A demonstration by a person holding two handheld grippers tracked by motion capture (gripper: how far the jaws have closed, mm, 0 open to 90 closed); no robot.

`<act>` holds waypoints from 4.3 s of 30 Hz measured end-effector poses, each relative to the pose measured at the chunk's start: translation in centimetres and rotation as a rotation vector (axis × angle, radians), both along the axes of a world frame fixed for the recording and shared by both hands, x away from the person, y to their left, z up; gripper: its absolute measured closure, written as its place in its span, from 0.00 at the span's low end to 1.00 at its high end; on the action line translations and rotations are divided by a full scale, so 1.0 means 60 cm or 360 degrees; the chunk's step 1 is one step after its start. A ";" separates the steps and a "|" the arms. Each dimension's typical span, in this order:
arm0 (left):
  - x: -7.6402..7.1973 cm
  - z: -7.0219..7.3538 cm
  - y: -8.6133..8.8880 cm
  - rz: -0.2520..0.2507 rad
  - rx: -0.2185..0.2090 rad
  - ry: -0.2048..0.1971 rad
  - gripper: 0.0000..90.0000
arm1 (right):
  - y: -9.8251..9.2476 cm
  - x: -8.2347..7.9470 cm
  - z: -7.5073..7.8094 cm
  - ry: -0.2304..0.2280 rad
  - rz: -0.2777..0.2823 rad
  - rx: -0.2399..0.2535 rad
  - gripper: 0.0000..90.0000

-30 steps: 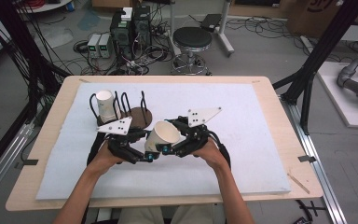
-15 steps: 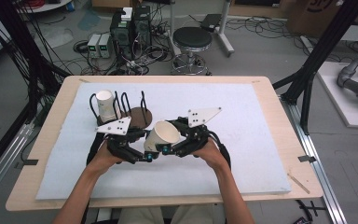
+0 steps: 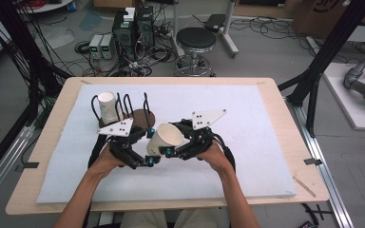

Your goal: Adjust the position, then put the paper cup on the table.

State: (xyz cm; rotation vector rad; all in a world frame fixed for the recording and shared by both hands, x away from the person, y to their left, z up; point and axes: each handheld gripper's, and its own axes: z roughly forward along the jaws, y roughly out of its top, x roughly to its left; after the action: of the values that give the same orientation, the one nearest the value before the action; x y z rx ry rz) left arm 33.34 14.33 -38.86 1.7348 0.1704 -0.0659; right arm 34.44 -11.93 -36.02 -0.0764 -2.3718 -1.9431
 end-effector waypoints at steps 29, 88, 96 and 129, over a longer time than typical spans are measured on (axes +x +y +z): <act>-0.007 -0.005 0.045 0.0265 0.0266 -0.0004 0.08 | -0.013 0.005 0.003 -0.0015 -0.0153 -0.0057 0.34; -0.041 -0.112 0.203 0.1347 0.0247 0.0036 0.09 | -0.022 0.039 -0.010 -0.0053 -0.0769 -0.0574 0.34; -0.042 -0.113 0.202 0.1350 0.0249 0.0019 0.10 | -0.015 0.041 -0.012 -0.0031 -0.0753 -0.0620 0.34; -0.041 -0.114 0.201 0.1347 0.0267 0.0018 0.11 | -0.002 0.044 -0.016 -0.0029 -0.0723 -0.0687 0.34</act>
State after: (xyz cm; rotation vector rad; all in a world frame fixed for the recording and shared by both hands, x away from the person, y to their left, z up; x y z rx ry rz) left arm 30.85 26.37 -45.69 1.6999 0.9201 0.5706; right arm 37.06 -12.07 -36.98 -0.6760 -2.9410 -1.5198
